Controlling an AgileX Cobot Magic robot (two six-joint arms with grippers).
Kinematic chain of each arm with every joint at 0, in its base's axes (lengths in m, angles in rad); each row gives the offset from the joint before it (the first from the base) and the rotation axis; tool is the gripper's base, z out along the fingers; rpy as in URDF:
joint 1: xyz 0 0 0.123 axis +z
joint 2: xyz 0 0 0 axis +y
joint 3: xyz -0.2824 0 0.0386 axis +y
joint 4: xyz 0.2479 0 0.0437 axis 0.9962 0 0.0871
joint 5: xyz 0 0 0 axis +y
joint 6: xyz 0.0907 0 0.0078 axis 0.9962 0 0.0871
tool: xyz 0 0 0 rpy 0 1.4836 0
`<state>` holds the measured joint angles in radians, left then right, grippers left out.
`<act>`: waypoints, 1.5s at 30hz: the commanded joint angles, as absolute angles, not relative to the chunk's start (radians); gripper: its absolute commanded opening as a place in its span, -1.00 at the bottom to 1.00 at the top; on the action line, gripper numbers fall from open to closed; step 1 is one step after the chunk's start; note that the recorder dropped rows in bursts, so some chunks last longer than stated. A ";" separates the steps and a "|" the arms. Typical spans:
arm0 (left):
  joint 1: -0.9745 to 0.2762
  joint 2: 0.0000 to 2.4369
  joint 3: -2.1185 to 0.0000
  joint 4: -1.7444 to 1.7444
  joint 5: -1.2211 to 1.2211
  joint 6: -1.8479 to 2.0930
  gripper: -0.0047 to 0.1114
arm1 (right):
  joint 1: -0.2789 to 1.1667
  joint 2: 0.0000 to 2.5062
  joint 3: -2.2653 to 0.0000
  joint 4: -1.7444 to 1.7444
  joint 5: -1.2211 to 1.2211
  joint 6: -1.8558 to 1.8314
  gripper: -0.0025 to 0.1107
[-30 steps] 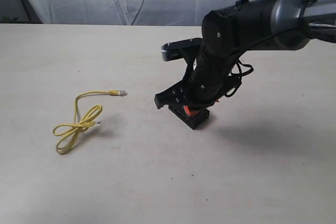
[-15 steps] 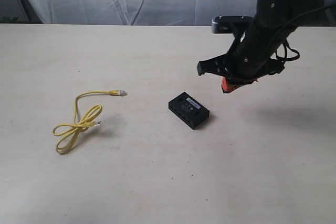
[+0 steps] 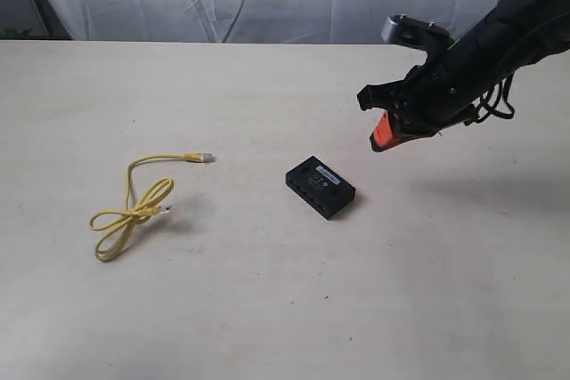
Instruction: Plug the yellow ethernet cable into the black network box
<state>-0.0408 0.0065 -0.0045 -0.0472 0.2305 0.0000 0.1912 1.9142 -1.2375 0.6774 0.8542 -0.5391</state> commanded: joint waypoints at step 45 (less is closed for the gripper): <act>-0.038 0.000 0.000 -0.048 0.231 0.000 -0.92 | 0.252 2.128 -1.241 0.933 0.685 -0.801 -0.97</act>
